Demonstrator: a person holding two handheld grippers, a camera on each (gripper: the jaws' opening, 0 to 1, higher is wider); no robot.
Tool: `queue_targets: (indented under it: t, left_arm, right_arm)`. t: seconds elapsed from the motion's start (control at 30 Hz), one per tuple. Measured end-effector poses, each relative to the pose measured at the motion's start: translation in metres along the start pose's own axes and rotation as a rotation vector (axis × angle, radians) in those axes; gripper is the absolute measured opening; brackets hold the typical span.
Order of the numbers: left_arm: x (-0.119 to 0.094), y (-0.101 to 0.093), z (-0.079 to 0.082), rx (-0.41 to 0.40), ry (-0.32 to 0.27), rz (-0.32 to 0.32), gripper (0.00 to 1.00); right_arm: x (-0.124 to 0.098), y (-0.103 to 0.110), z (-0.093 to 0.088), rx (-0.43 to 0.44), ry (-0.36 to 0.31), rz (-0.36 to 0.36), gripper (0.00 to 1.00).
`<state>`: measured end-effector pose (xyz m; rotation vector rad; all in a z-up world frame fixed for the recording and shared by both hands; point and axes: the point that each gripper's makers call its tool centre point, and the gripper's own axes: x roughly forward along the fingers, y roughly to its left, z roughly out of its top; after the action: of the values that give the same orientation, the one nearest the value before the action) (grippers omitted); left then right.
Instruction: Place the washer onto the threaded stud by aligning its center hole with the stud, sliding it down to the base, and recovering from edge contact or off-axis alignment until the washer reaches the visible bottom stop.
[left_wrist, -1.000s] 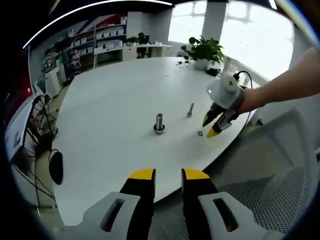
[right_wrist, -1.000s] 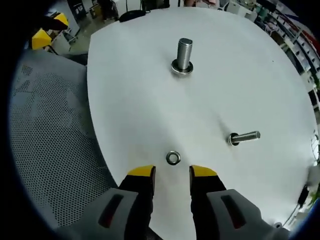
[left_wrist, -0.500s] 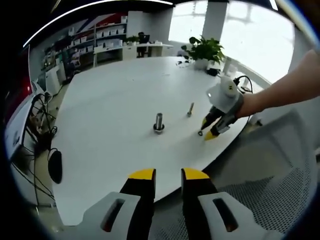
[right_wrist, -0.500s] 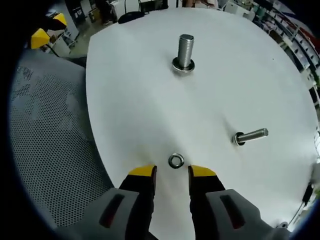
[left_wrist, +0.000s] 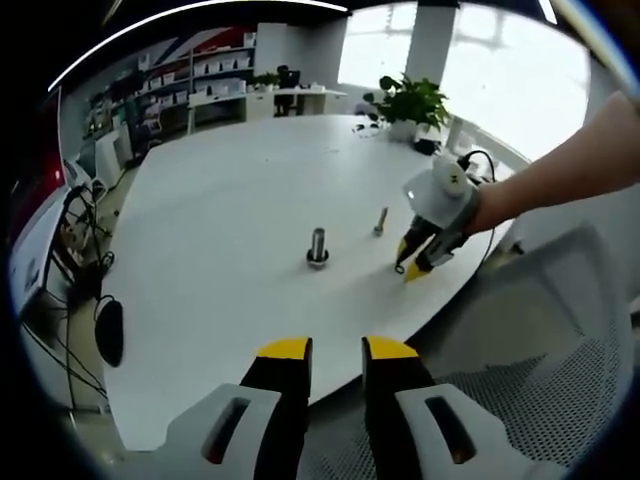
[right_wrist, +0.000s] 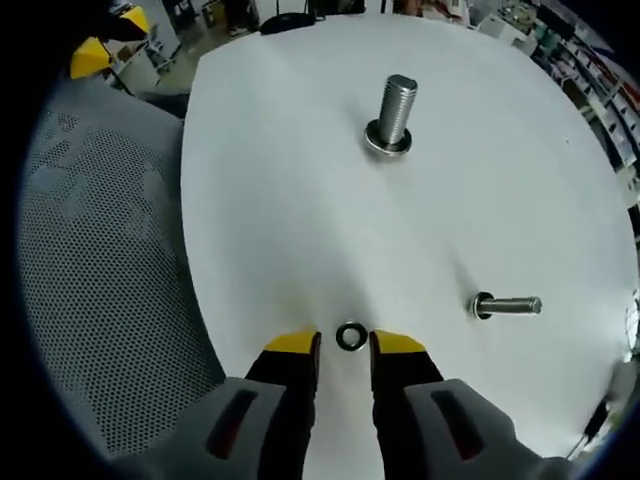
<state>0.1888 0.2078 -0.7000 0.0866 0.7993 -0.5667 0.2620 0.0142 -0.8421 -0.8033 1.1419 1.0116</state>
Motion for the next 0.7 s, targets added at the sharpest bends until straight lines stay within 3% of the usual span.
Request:
queue_targets:
  t: [0.1,0.17,0.4,0.7]
  left_arm:
    - [-0.0011,0.0013,0.0026,-0.006,-0.016,0.004,0.17]
    - [0.0002,-0.0004,-0.001,0.005,0.005,0.0,0.17]
    - [0.0002,-0.002,0.0001,0.021,0.001,-0.007,0.17]
    - [-0.0006,-0.0027,0.0022,0.023,-0.012,-0.009,0.17]
  right_arm:
    - [0.0006,-0.0019,0.0,-0.009,0.026,-0.004,0.17]
    - [0.0011,-0.0021,-0.0002,-0.02,0.049,0.002,0.16]
    - [0.0028,-0.0056,-0.0004,0.02,0.144,0.008,0.14]
    - [0.0016,-0.0039,-0.0015,0.053,0.125,-0.031,0.14]
